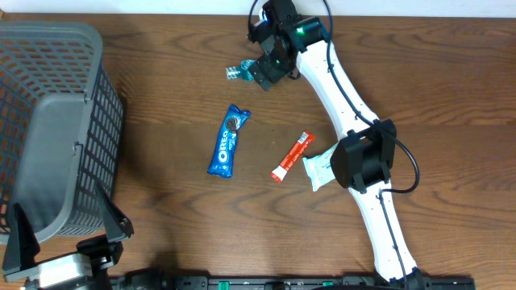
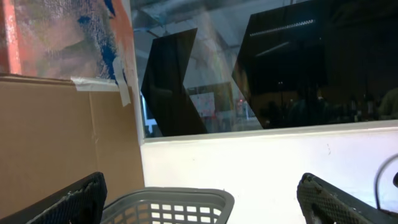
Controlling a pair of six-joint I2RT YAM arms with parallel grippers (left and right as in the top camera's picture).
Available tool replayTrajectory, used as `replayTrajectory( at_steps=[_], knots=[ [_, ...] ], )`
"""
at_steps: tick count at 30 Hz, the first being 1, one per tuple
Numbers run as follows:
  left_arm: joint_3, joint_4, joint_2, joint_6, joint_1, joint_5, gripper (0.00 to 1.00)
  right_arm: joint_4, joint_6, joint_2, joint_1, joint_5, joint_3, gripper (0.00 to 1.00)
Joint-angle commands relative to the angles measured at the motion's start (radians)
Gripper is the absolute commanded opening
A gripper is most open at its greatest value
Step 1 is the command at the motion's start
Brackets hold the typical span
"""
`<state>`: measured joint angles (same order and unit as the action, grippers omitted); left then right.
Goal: Scan the item barcode
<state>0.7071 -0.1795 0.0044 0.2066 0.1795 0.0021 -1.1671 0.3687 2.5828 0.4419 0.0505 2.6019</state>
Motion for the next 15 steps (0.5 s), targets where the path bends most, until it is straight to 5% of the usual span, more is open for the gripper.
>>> replayTrajectory(
  at_steps=[1,15],
  knots=[
    [-0.002,-0.008,-0.002,-0.002,-0.004,0.013,0.98,-0.007,0.29,-0.024,0.011,-0.011,0.014,0.99],
    [-0.003,-0.106,0.0,-0.002,-0.004,0.013,0.98,0.148,0.367,0.048,0.011,0.063,0.014,0.99]
  ],
)
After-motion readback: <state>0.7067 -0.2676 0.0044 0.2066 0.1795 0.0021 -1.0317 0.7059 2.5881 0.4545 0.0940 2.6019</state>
